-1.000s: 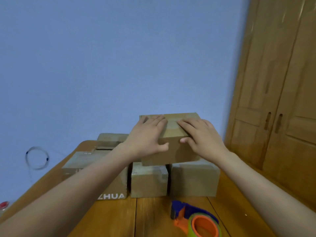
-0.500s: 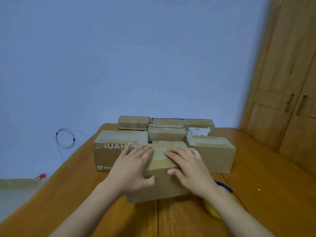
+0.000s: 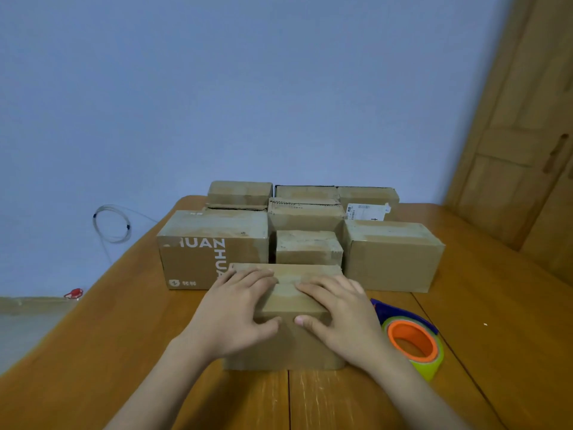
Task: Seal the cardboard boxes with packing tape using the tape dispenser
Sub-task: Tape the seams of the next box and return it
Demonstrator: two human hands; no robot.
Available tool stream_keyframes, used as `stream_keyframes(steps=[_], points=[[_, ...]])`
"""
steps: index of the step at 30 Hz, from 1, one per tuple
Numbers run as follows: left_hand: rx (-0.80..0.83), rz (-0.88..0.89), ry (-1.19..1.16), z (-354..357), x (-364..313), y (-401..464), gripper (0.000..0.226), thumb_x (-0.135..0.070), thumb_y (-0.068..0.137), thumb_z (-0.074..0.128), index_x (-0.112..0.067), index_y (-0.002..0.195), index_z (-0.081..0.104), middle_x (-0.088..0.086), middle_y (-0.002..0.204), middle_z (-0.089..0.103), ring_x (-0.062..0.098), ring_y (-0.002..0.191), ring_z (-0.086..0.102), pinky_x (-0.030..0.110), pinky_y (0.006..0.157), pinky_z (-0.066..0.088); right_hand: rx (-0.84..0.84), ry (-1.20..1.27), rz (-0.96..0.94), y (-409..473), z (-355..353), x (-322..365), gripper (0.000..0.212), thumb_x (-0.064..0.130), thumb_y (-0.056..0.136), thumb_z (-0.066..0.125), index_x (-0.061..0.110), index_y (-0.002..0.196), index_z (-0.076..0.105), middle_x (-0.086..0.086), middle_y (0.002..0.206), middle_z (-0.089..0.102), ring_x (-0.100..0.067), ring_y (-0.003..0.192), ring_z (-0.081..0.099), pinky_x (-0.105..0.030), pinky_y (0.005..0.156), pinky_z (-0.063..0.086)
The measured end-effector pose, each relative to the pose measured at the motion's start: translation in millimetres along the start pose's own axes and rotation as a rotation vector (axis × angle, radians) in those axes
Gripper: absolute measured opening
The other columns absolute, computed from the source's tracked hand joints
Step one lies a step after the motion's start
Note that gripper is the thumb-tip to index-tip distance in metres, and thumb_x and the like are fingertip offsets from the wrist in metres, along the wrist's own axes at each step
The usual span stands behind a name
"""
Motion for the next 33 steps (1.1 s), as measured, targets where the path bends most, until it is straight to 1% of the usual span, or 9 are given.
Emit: stream_keyframes(steps=[4,11,16,20,24,27,29,31,33], points=[[0.003,-0.018,0.01,0.4,-0.2,11.3,0.078,-0.079,0.073,0.025,-0.031,0.125,0.057,-0.016,0.125,0.055,0.008,0.121,0.045,0.029,0.098,0.035,-0.029,0.008,0.01,-1.0,1.3,0.9,0.051,0.063,0.083,0.047,0.03,0.116,0.067,0.016,0.11,0.065,-0.003,0.105,0.045,-0.029,0.087,0.037],[0.043,0.031,-0.012,2.4,3.1,13.9,0.091,-0.092,0.069,0.016,-0.038,0.13,0.056,-0.016,0.113,0.052,0.008,0.111,0.043,0.023,0.08,0.034,0.025,0.092,0.016,-1.8,-3.3,1.3,0.051,0.062,0.082,0.047,0.029,0.115,0.068,0.016,0.11,0.067,0.0,0.104,0.045,-0.016,0.087,0.026],[0.067,0.019,-0.057,-1.5,1.3,4.3,0.086,-0.091,0.068,0.024,-0.04,0.13,0.056,-0.02,0.116,0.051,0.004,0.114,0.039,0.021,0.082,0.038,0.05,0.108,-0.011,-6.1,-12.5,6.9,0.053,0.067,0.082,0.046,0.032,0.115,0.068,0.02,0.109,0.067,0.001,0.103,0.05,-0.021,0.083,0.036],[0.089,0.018,-0.082,-6.6,0.3,1.9,0.085,-0.091,0.067,0.026,-0.042,0.13,0.054,-0.022,0.118,0.047,0.003,0.115,0.037,0.018,0.081,0.035,0.078,0.492,0.208,-9.6,-33.9,-7.1,0.051,0.069,0.079,0.047,0.043,0.122,0.058,0.032,0.121,0.055,0.01,0.12,0.045,-0.012,0.099,0.035],[0.1,0.034,-0.079,-9.4,0.3,5.1,0.085,-0.092,0.066,0.027,-0.041,0.129,0.055,-0.022,0.115,0.045,0.002,0.11,0.037,0.015,0.077,0.034,-0.018,0.441,0.403,-19.4,-49.8,-44.7,0.029,0.051,0.088,0.053,0.043,0.115,0.06,0.03,0.119,0.057,0.008,0.119,0.048,-0.013,0.099,0.035],[0.129,0.04,-0.076,-10.3,0.8,7.9,0.086,-0.093,0.063,0.027,-0.042,0.128,0.053,-0.022,0.114,0.041,0.001,0.108,0.033,0.011,0.075,0.03,0.25,0.182,0.567,-29.7,-45.7,-80.1,0.046,0.011,0.09,0.057,0.028,0.133,0.052,0.01,0.138,0.05,-0.01,0.133,0.039,-0.025,0.108,0.028],[0.133,0.042,-0.081,-9.4,1.3,9.3,0.086,-0.095,0.061,0.027,-0.043,0.126,0.051,-0.022,0.112,0.038,0.0,0.105,0.031,0.011,0.076,0.029,0.519,0.02,0.654,-37.3,-38.8,-97.0,0.062,0.008,0.087,0.056,0.022,0.145,0.037,0.001,0.149,0.038,-0.016,0.138,0.032,-0.028,0.11,0.028],[0.127,0.04,-0.094,-7.9,1.7,10.0,0.086,-0.096,0.06,0.027,-0.043,0.124,0.051,-0.021,0.11,0.037,0.0,0.104,0.031,0.013,0.078,0.03,0.67,-0.07,0.686,-41.6,-31.3,-103.4,0.069,0.01,0.088,0.054,0.024,0.149,0.027,0.0,0.149,0.039,-0.017,0.131,0.042,-0.026,0.101,0.042],[0.132,0.038,-0.098,-7.0,2.4,10.4,0.085,-0.096,0.06,0.027,-0.044,0.123,0.051,-0.021,0.11,0.037,0.0,0.105,0.031,0.013,0.079,0.03,0.671,-0.153,0.702,-38.7,-27.6,-106.3,0.068,0.011,0.087,0.056,0.031,0.147,0.03,0.0,0.139,0.052,-0.016,0.112,0.057,-0.022,0.079,0.052]])
Point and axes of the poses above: each hand's wrist, its own y-axis towards the middle knuckle, its own z-axis out of the palm, x = y × z, the point moved 1 cm from there along y, towards the middle knuckle
